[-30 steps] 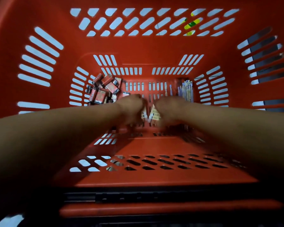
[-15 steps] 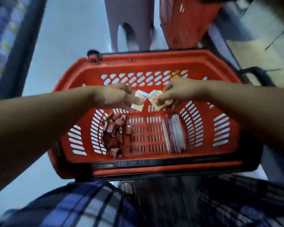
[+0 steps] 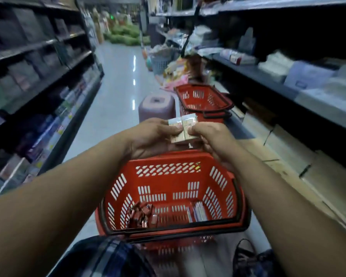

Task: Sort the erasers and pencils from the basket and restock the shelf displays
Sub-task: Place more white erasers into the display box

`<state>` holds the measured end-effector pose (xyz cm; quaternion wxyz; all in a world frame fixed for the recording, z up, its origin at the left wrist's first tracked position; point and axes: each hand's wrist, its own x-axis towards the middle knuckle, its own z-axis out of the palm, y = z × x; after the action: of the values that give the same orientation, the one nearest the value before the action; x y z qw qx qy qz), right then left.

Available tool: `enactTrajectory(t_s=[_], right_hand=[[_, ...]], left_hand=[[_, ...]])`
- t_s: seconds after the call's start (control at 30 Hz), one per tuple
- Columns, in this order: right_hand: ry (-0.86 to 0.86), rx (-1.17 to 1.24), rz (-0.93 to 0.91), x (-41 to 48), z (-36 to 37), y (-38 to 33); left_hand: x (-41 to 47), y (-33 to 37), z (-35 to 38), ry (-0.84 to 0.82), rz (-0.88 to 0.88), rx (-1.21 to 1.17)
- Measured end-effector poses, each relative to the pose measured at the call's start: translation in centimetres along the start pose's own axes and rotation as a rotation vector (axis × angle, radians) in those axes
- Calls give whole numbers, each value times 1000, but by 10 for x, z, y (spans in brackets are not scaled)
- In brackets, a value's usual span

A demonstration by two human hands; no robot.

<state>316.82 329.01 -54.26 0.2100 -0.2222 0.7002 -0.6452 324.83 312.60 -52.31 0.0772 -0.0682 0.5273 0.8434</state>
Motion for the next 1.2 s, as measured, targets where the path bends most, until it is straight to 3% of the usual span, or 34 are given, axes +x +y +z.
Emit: enactTrajectory(t_s=[0.1, 0.27, 0.53, 0.77, 1.2], right_hand=[[68, 23, -25, -20, 7, 3], [89, -243, -43, -22, 16, 9], [149, -550, -222, -18, 23, 6], [254, -478, -279, -18, 29, 8], [201, -429, -261, -29, 29, 3]], left_hand=[[-4, -15, 19, 63, -81, -50], [-1, -56, 33, 332, 21, -401], [1, -50, 35, 378, 119, -519], [9, -53, 31, 414, 137, -679], [16, -59, 27, 429, 176, -599]])
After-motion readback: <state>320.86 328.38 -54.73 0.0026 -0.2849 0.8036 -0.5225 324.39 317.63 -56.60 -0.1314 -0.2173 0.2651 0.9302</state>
